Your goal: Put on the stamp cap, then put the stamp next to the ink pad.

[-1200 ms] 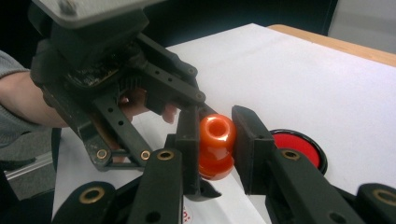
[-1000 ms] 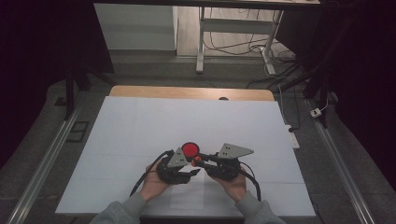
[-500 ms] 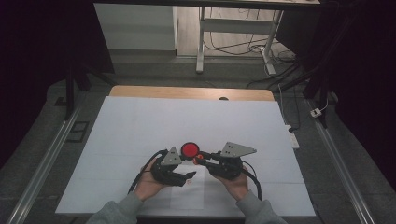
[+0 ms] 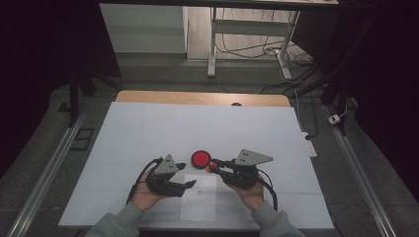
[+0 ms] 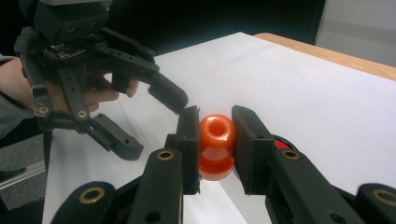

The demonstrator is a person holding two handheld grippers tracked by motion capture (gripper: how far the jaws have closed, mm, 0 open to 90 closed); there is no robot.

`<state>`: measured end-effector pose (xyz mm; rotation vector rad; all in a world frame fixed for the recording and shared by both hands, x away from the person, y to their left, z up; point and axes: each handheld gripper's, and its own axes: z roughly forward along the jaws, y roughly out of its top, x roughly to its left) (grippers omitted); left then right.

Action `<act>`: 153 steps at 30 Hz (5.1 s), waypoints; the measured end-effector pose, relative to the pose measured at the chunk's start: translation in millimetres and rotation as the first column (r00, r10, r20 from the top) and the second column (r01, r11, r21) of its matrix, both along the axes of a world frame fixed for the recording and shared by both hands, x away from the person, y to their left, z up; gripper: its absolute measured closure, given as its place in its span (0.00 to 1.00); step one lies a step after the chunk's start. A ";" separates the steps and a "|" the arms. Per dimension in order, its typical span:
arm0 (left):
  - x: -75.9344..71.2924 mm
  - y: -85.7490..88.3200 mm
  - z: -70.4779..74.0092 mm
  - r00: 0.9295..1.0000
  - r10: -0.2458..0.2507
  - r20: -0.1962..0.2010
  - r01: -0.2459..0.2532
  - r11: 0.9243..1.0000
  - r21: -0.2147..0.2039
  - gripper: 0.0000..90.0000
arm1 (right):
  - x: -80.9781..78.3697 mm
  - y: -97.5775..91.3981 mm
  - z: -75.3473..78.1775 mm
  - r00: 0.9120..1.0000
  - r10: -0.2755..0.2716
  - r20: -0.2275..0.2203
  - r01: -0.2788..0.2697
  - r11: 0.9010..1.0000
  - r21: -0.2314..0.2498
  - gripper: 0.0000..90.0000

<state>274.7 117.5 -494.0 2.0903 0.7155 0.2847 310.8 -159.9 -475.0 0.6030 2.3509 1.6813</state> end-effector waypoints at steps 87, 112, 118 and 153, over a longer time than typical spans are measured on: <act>-42.6 97.0 -26.1 0.979 0.200 -0.049 -0.201 0.979 -0.017 0.34 | 53.3 -11.6 -35.8 0.985 -0.173 -0.021 0.166 0.967 -0.192 0.80; -41.8 97.1 -26.8 0.979 0.199 -0.050 -0.200 0.980 -0.007 0.34 | 58.8 1.4 -54.2 0.987 -0.158 -0.030 0.143 0.948 -0.284 0.79; -41.5 97.7 -26.8 0.978 0.203 -0.052 -0.204 0.979 -0.016 0.34 | 58.3 0.4 -51.8 0.986 -0.168 -0.022 0.156 0.950 -0.270 0.63; -37.1 102.6 -31.1 0.971 0.224 -0.083 -0.226 0.974 -0.014 0.33 | 12.5 -74.3 -18.0 0.975 -0.215 0.058 0.222 0.955 -0.195 0.55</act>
